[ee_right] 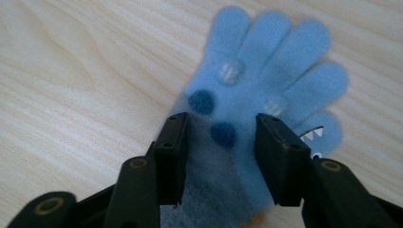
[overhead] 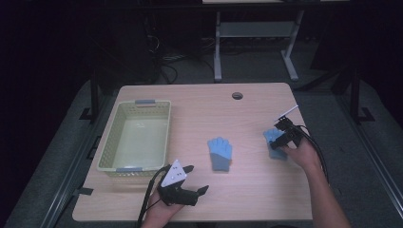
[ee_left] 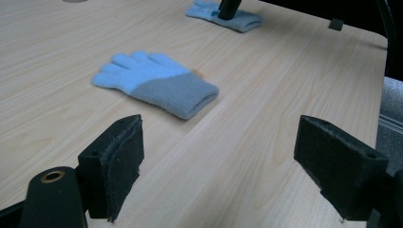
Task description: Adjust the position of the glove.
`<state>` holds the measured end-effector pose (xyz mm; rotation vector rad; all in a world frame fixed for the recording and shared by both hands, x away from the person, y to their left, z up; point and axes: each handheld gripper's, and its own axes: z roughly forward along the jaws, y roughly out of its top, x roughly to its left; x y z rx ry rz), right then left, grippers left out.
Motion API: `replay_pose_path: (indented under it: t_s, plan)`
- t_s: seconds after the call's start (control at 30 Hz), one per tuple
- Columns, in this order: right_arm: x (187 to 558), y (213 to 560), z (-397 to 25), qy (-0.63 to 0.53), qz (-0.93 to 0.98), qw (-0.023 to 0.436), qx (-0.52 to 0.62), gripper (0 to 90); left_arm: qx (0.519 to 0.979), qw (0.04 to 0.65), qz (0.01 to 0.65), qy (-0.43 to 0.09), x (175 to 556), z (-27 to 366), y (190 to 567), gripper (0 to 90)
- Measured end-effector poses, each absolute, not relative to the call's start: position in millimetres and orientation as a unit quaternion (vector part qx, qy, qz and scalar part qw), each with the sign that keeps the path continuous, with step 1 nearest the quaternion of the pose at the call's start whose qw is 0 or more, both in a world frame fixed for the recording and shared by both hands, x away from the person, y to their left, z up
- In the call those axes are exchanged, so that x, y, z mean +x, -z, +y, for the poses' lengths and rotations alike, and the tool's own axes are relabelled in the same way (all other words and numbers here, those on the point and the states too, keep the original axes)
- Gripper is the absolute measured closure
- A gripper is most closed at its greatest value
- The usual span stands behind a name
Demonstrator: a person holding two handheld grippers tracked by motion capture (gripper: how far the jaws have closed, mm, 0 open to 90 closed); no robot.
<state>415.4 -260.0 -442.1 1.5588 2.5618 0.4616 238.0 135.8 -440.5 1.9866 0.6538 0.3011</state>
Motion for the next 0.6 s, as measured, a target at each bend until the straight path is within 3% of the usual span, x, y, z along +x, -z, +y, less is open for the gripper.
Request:
replay_pose_path:
  t_s: [0.33,0.6]
  plan:
    - [413.1,442.0,-256.4,-0.149,0.84,0.068,0.517,78.4,0.818,0.488,0.275,-0.133,236.6,136.2,440.0,16.5]
    - [410.7,440.0,-257.5,-0.157,0.839,0.071,0.517,83.1,0.816,0.488,0.28,-0.133,238.5,138.3,440.8,16.6]
